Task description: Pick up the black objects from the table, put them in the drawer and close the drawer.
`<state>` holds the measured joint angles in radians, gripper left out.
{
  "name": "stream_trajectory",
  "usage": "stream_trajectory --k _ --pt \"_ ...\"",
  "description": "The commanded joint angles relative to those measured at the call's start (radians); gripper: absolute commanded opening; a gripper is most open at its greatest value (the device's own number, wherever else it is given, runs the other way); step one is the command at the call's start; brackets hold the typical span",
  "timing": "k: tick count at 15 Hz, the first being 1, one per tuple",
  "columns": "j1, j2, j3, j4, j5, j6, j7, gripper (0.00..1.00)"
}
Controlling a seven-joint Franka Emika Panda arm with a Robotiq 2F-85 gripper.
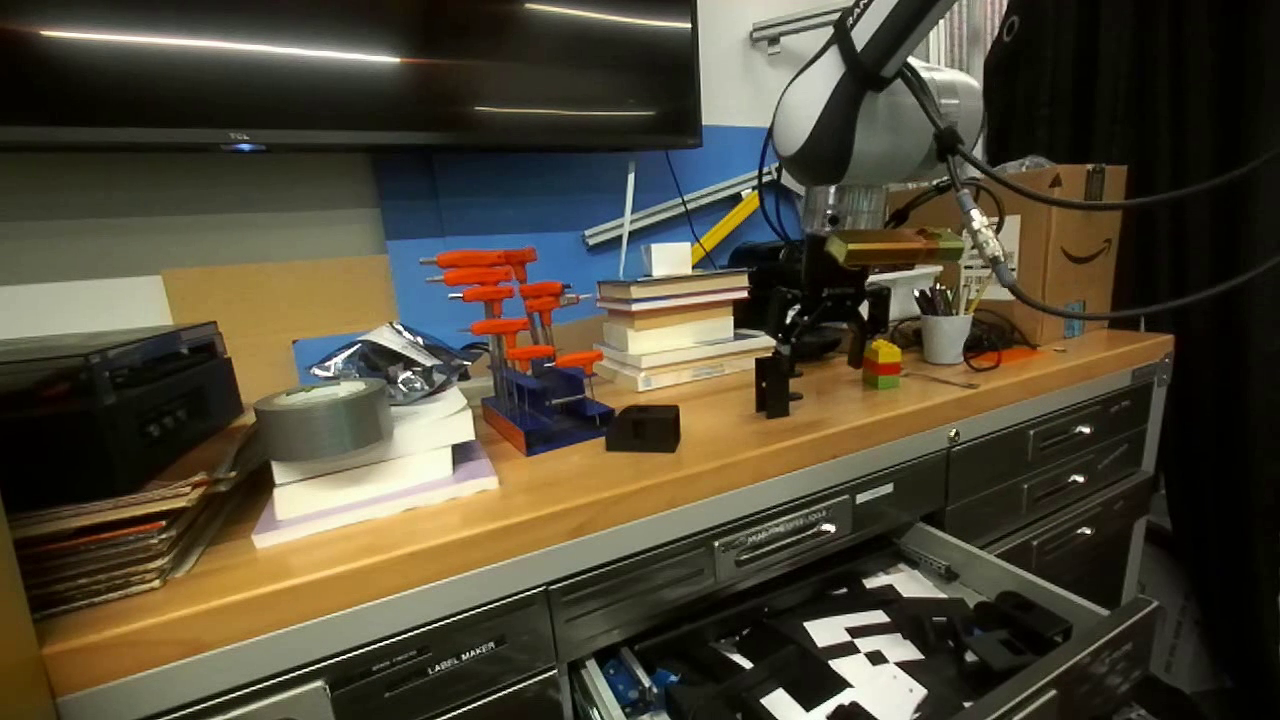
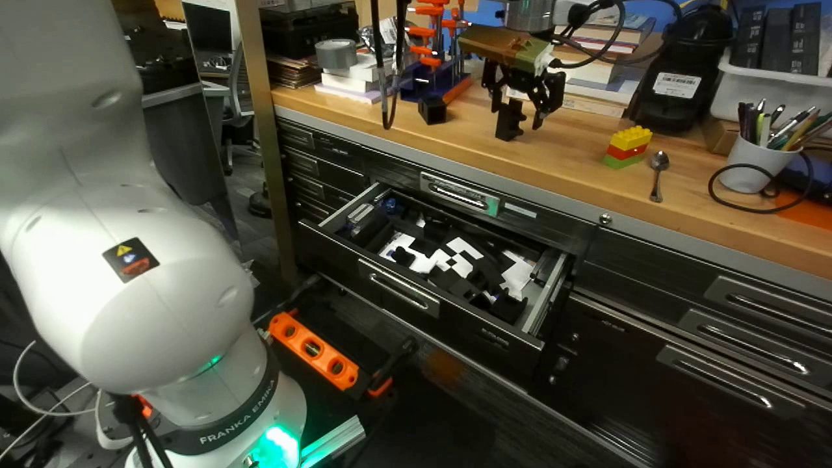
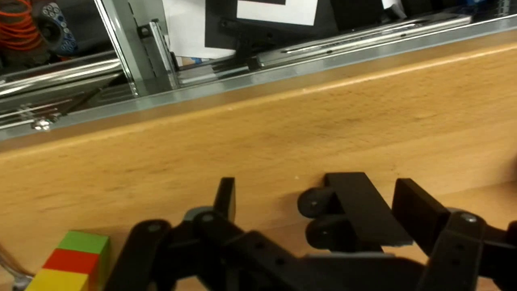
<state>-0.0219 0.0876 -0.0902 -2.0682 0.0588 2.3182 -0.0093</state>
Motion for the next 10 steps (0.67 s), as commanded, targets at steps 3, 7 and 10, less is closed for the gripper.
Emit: stream_trajectory --k 3,7,10 --pt "-0.023 0.043 0.028 0.132 0.076 -0.078 -0.113 1.0" --pt "-0.02 0.079 0.029 0.167 0.053 -0.07 -0.097 1.0" --pt "-0.017 0.111 0.028 0.188 0.033 -0.066 -0.074 1.0"
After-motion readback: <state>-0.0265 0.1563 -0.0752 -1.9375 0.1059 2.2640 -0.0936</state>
